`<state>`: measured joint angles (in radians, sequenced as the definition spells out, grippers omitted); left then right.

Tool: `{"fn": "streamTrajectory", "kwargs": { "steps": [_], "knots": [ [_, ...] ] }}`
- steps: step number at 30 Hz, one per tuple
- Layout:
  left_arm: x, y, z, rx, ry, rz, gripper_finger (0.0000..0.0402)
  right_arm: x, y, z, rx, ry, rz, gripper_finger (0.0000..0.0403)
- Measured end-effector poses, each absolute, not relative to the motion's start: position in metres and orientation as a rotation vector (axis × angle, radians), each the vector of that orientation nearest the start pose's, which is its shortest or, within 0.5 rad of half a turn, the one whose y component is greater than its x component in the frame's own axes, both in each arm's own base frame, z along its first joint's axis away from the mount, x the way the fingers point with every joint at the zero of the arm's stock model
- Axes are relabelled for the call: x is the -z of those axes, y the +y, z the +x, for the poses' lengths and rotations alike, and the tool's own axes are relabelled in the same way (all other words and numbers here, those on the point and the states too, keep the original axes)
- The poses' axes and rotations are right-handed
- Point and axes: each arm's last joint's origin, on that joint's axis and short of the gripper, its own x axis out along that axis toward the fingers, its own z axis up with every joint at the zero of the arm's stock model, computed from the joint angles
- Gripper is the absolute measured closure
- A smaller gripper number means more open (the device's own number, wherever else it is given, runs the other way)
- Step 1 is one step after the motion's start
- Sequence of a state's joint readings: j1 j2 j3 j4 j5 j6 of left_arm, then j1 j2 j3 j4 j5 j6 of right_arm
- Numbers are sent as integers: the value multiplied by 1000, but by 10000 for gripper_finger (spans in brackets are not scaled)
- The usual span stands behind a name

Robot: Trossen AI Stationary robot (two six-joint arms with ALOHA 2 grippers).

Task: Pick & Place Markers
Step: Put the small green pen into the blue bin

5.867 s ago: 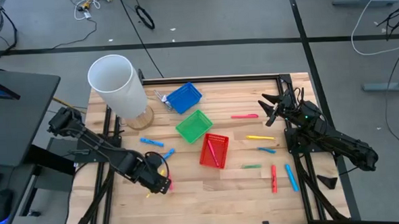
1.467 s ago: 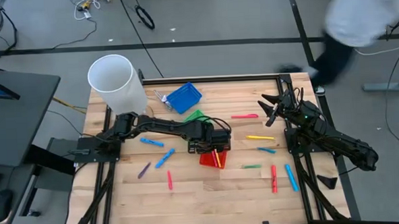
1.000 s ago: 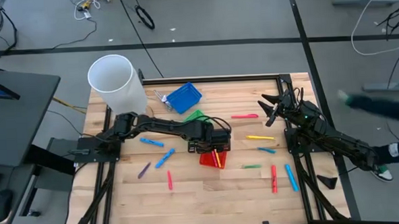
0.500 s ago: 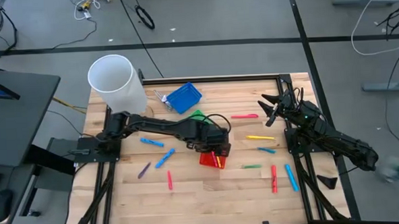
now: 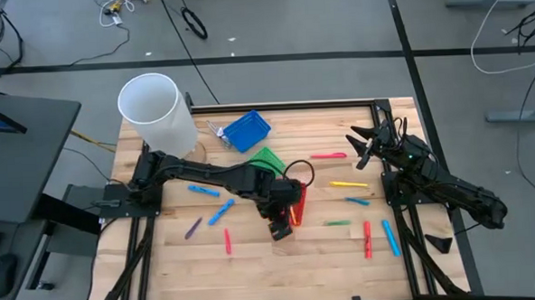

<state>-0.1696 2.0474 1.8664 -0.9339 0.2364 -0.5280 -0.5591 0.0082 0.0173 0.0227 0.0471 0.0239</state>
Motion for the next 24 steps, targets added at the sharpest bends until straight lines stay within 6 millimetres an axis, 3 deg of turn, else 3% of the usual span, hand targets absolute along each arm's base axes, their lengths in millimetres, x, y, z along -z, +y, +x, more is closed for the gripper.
{"fn": "streamTrajectory", "kwargs": {
  "steps": [14, 24],
  "knots": [
    [-270, -106, 393, 361, 1387, -126, 184, -171, -53, 82, 603, -38, 15, 227],
    [-269, -115, 388, 403, 1411, -76, 184, -171, -53, 82, 603, -37, 15, 227]
  ]
}}
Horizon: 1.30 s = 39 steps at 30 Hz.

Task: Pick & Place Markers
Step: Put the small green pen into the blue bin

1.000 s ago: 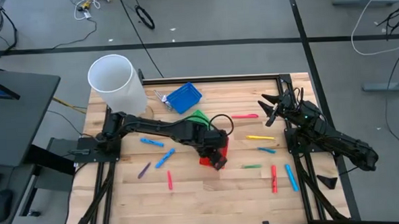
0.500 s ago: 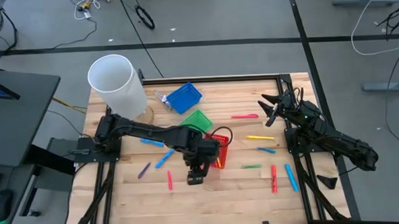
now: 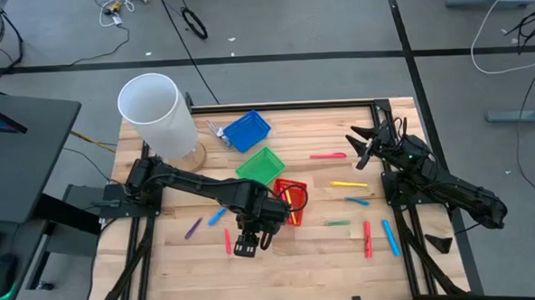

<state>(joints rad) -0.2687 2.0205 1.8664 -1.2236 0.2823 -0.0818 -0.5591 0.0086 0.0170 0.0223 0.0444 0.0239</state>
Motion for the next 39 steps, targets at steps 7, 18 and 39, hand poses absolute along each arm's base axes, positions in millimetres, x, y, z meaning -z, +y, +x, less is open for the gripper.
{"fn": "streamTrajectory", "kwargs": {
  "steps": [7, 18, 39],
  "knots": [
    [-269, -115, 389, 378, 1404, -66, 184, -171, -53, 82, 603, -38, 15, 227],
    [-298, -125, 410, 307, 999, 11, 184, -171, -53, 82, 603, -38, 15, 227],
    [-331, -99, 377, 143, 460, 103, 184, -171, -53, 82, 605, -38, 15, 227]
  ]
}}
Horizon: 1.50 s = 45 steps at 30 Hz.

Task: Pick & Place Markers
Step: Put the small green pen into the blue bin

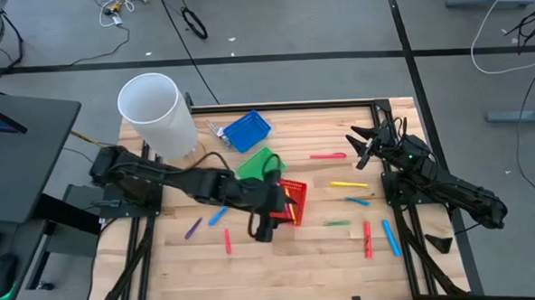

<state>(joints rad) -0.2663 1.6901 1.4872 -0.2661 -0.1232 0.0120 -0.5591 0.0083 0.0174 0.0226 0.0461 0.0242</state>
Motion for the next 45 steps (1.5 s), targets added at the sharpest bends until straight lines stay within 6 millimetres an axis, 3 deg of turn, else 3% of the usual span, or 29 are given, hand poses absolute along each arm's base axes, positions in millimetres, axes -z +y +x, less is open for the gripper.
{"fn": "streamTrajectory", "kwargs": {
  "steps": [12, 22, 45],
  "knots": [
    [-321, -79, 339, 100, 151, 9, 184, -171, -53, 82, 603, -38, 15, 227],
    [-305, -76, 329, 102, -73, -28, 184, -171, -53, 82, 603, -38, 16, 227],
    [-302, -71, 327, -29, -98, -39, 184, -171, -53, 82, 603, -38, 15, 227]
  ]
}}
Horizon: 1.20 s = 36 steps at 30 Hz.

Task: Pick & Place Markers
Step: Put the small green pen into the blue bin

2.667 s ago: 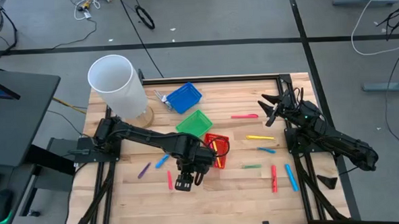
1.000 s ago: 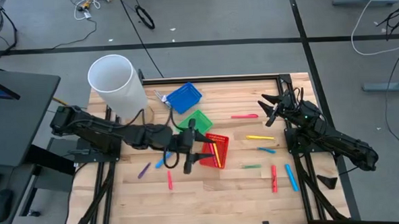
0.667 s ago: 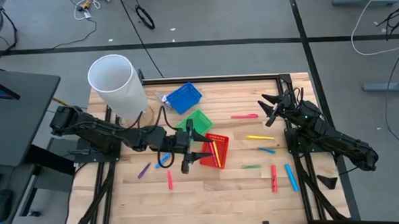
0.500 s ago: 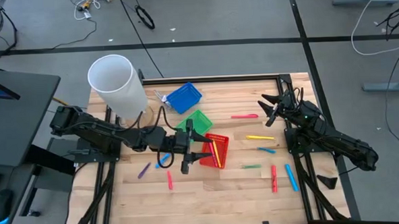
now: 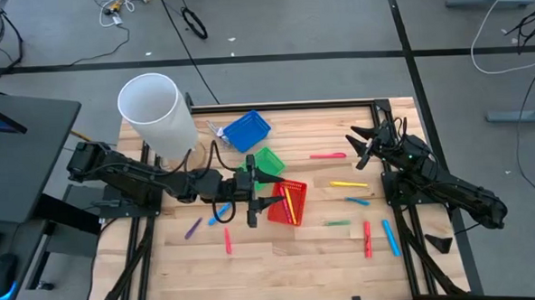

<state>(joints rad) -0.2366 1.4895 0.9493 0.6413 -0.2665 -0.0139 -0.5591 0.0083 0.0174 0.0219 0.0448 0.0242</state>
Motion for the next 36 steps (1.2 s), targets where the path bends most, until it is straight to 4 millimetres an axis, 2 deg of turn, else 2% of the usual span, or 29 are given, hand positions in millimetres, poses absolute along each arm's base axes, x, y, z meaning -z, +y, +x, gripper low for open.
{"fn": "streamTrajectory", "kwargs": {
  "steps": [16, 22, 27, 32, 36],
  "knots": [
    [-302, -71, 327, -32, -97, -40, 184, -172, -53, 82, 603, -53, 16, 227],
    [-301, -71, 327, -41, -96, -40, 184, -174, -52, 82, 589, -129, 212, 227],
    [-301, -69, 327, -82, -95, -41, 184, -175, -52, 82, 578, -154, 242, 227],
    [-301, -70, 327, -84, -95, -41, 184, -187, -49, 81, 493, -204, 233, 227],
    [-301, -69, 327, -84, -95, -41, 184, -207, -48, 77, 547, -183, 299, 227]
  ]
}}
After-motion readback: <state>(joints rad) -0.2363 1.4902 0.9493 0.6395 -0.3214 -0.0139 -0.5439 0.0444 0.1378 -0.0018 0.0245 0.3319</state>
